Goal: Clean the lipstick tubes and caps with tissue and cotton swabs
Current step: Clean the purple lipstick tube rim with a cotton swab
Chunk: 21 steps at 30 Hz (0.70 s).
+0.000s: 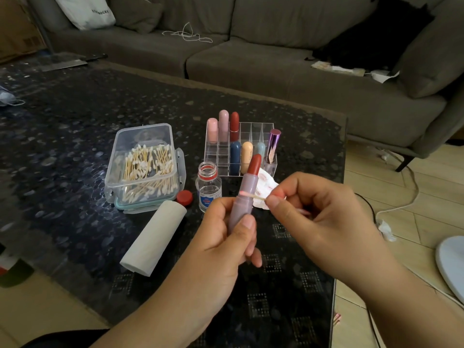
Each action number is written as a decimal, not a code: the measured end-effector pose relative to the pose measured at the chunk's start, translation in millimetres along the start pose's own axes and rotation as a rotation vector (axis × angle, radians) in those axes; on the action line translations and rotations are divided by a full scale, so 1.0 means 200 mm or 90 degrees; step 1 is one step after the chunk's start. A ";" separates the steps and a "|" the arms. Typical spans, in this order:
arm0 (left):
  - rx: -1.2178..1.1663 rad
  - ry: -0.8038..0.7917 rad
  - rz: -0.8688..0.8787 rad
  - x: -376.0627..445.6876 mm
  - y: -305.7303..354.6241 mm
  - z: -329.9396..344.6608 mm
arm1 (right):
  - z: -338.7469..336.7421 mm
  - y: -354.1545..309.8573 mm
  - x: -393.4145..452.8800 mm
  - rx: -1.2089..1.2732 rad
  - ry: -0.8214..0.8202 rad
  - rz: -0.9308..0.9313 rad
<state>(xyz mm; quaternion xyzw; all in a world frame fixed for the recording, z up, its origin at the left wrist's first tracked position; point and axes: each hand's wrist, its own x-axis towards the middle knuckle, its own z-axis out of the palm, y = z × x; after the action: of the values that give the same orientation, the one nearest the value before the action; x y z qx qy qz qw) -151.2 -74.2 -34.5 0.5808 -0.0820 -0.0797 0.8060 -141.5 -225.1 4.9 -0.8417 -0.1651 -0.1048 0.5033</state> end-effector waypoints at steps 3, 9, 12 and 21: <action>-0.020 -0.010 0.005 0.00 0.01 0.00 | -0.01 -0.01 0.00 0.022 -0.026 0.016; -0.042 -0.020 0.002 -0.01 0.03 0.00 | -0.02 -0.01 0.01 0.084 -0.045 0.045; -0.038 -0.020 -0.003 -0.01 0.03 0.00 | -0.01 -0.02 0.01 0.084 -0.050 0.032; -0.072 -0.011 -0.022 -0.01 0.05 0.01 | -0.03 -0.01 0.02 0.116 -0.068 0.053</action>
<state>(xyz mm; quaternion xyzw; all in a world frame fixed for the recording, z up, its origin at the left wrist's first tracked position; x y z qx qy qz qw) -153.6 -72.0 -23.9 0.5348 -0.0739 -0.1031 0.8354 -138.6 -228.7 9.9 -0.8028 -0.1653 -0.0232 0.5723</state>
